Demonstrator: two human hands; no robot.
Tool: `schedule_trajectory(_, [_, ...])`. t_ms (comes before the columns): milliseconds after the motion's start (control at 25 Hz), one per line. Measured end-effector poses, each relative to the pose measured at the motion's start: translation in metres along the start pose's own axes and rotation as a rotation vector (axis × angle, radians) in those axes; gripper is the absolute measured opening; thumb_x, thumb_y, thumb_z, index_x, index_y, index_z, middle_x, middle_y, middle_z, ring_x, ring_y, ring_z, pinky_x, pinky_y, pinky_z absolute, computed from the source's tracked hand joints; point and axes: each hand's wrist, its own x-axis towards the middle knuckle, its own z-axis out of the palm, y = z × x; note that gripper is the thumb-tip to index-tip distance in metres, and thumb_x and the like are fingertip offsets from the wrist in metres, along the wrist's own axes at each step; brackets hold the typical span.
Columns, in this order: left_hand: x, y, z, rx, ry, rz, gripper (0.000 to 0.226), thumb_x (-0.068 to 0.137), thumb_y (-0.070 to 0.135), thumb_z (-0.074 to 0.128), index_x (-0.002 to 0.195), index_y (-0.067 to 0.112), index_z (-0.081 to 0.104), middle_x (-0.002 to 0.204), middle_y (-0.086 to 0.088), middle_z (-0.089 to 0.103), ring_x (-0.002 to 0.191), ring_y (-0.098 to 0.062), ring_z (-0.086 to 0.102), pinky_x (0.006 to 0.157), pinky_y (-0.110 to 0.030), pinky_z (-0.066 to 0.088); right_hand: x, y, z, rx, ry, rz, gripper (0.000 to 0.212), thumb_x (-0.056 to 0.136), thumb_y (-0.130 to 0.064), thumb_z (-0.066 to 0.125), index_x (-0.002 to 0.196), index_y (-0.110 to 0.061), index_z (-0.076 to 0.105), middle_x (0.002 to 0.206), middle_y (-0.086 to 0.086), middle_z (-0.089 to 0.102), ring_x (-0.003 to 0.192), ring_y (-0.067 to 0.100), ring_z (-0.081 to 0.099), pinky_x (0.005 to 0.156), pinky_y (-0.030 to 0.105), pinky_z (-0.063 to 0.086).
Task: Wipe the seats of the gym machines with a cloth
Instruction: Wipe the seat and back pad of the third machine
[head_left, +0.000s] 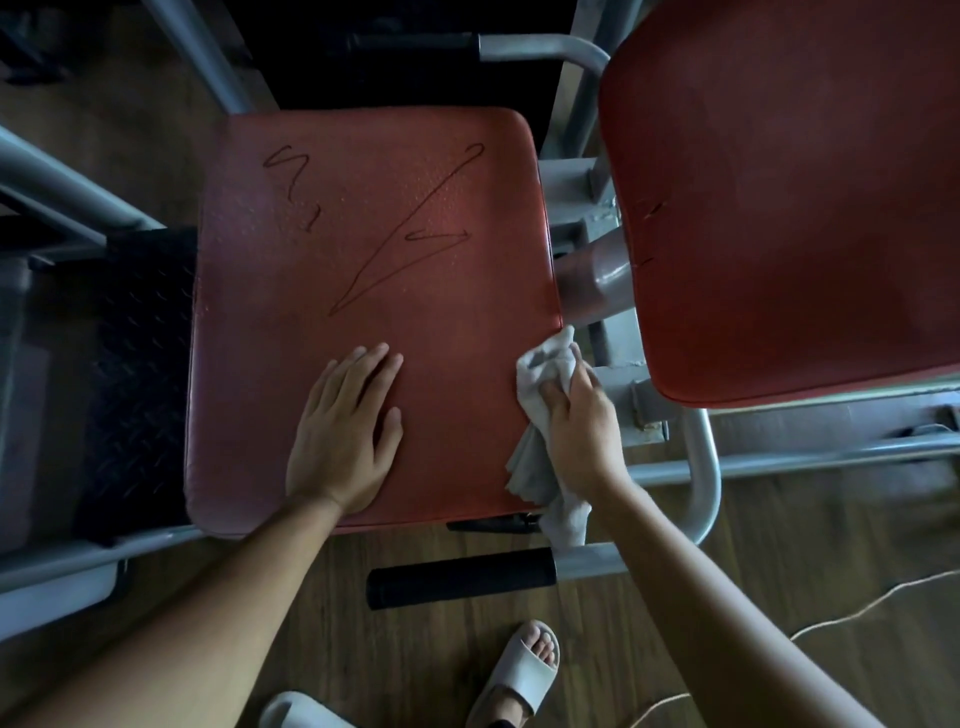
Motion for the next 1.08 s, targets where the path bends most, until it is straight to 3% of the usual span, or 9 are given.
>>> schedule_trajectory(120, [-0.001,-0.002,0.000,-0.003,0.009,0.017,0.052,0.100,0.027,0.043,0.149,0.011,0.043,0.155,-0.006,0.040,0.146,-0.026,0.034,0.123,-0.044,0.021,0.005,0.004,-0.002,0.033,0.024,0.008,0.043,0.105,-0.031,0.046,0.139,-0.005,0.049,0.124,0.012,0.065,0.113,0.023,0.063,0.089,0.025,0.046])
schedule_trajectory(240, [0.000,-0.002,-0.001,-0.002,0.007,0.016,0.052,0.100,0.028,0.042,0.149,0.010,0.044,0.155,-0.006,0.040,0.146,-0.026,0.034,0.123,-0.043,0.021,-0.026,0.016,-0.005,0.001,0.013,0.019,0.040,0.104,-0.027,0.050,0.139,-0.009,0.051,0.116,0.007,0.069,0.102,0.022,0.066,0.074,0.021,0.039])
schedule_trajectory(360, [-0.002,0.001,-0.004,0.017,-0.024,-0.006,0.052,0.100,0.030,0.040,0.149,0.013,0.043,0.155,-0.004,0.040,0.146,-0.024,0.034,0.123,-0.041,0.022,-0.031,0.017,-0.008,-0.005,0.020,-0.020,0.038,0.102,-0.019,0.054,0.139,-0.010,0.053,0.120,0.007,0.068,0.110,0.023,0.064,0.080,0.019,0.039])
schedule_trajectory(520, [0.025,0.018,-0.007,-0.037,0.019,-0.135,0.042,0.093,0.033,0.044,0.131,0.017,0.055,0.134,0.001,0.052,0.124,-0.022,0.047,0.107,-0.034,0.031,0.005,-0.002,-0.015,0.043,0.124,-0.167,0.048,0.100,-0.015,0.054,0.148,-0.015,0.047,0.142,0.000,0.054,0.126,0.006,0.049,0.095,-0.001,0.030])
schedule_trajectory(560, [0.035,0.025,-0.004,-0.069,0.022,-0.135,0.040,0.094,0.032,0.045,0.130,0.017,0.055,0.132,0.000,0.052,0.123,-0.022,0.047,0.106,-0.035,0.032,0.020,-0.008,-0.016,0.047,0.130,-0.181,0.051,0.101,-0.016,0.053,0.151,-0.015,0.042,0.148,-0.001,0.048,0.130,0.005,0.045,0.100,0.000,0.028])
schedule_trajectory(640, [0.050,0.036,0.007,-0.092,0.004,-0.067,0.042,0.101,0.029,0.045,0.140,0.015,0.050,0.145,-0.002,0.047,0.136,-0.021,0.040,0.115,-0.039,0.030,0.052,-0.023,-0.015,0.044,0.123,-0.191,0.056,0.103,-0.015,0.051,0.156,-0.015,0.033,0.156,0.003,0.039,0.141,0.013,0.038,0.111,0.014,0.028])
schedule_trajectory(800, [0.057,0.038,0.021,-0.050,-0.053,-0.083,0.052,0.108,0.031,0.033,0.157,0.014,0.027,0.166,0.000,0.019,0.154,-0.013,0.009,0.126,-0.038,0.013,0.096,-0.043,-0.002,0.004,0.128,-0.201,0.049,0.105,-0.021,0.047,0.153,-0.013,0.039,0.142,0.011,0.049,0.129,0.020,0.049,0.091,0.015,0.032])
schedule_trajectory(1000, [0.059,0.037,0.019,-0.041,-0.064,-0.070,0.054,0.105,0.029,0.033,0.156,0.010,0.030,0.166,-0.002,0.021,0.154,-0.016,0.012,0.125,-0.040,0.017,0.069,-0.029,0.001,0.070,0.109,-0.133,0.048,0.105,-0.040,0.044,0.150,-0.023,0.043,0.138,0.000,0.057,0.124,0.014,0.056,0.092,0.024,0.046])
schedule_trajectory(1080, [0.060,0.038,0.018,-0.038,-0.092,-0.090,0.055,0.104,0.030,0.032,0.156,0.012,0.028,0.166,0.000,0.018,0.155,-0.014,0.009,0.125,-0.040,0.016,0.045,-0.011,0.006,0.003,0.104,-0.099,0.053,0.102,-0.047,0.043,0.149,-0.023,0.042,0.141,0.002,0.054,0.127,0.018,0.054,0.100,0.037,0.049])
